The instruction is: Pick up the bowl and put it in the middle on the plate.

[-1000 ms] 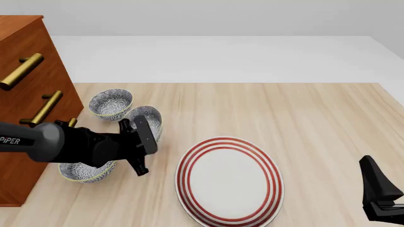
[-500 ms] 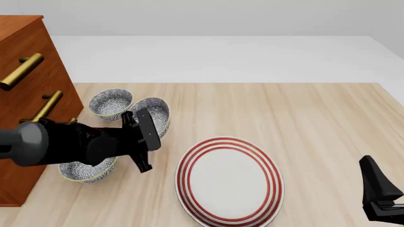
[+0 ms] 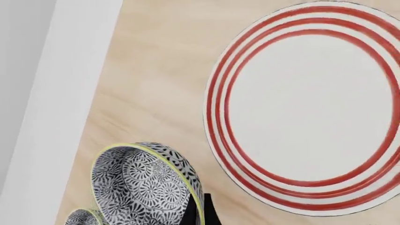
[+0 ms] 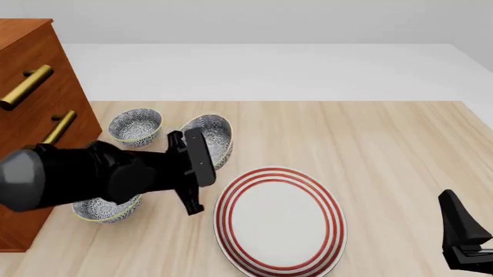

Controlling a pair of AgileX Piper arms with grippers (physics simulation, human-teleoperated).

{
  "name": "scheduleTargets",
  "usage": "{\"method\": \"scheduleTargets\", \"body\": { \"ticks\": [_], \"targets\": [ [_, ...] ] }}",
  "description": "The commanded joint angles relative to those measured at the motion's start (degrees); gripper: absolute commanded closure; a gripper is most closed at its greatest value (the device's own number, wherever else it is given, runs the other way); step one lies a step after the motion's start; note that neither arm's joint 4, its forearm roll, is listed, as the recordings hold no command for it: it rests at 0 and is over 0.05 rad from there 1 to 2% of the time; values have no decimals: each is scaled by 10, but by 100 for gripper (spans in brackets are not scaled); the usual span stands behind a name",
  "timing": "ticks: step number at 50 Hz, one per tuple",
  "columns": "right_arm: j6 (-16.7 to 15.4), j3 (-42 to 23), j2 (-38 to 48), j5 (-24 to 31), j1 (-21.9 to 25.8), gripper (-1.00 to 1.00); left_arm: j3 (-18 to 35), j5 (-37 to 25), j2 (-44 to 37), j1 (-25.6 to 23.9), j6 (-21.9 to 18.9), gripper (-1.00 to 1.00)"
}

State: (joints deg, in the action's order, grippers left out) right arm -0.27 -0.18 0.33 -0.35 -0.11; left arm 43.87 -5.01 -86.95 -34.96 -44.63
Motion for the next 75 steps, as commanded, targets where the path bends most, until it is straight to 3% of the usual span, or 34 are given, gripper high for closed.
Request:
{"method": "scheduleTargets", "body": {
  "ticks": [1, 26, 41, 75],
  "targets": [
    [0, 0, 0, 0, 0, -100, 19, -28, 14, -51, 14, 100],
    [0, 0, 0, 0, 0, -100, 32, -81, 14, -131, -1, 100],
    [0, 0, 0, 0, 0, -100, 80, -111, -29, -177, 6, 100],
    [0, 0, 0, 0, 0, -100, 113, -132, -99, -252, 7, 100]
  ]
}}
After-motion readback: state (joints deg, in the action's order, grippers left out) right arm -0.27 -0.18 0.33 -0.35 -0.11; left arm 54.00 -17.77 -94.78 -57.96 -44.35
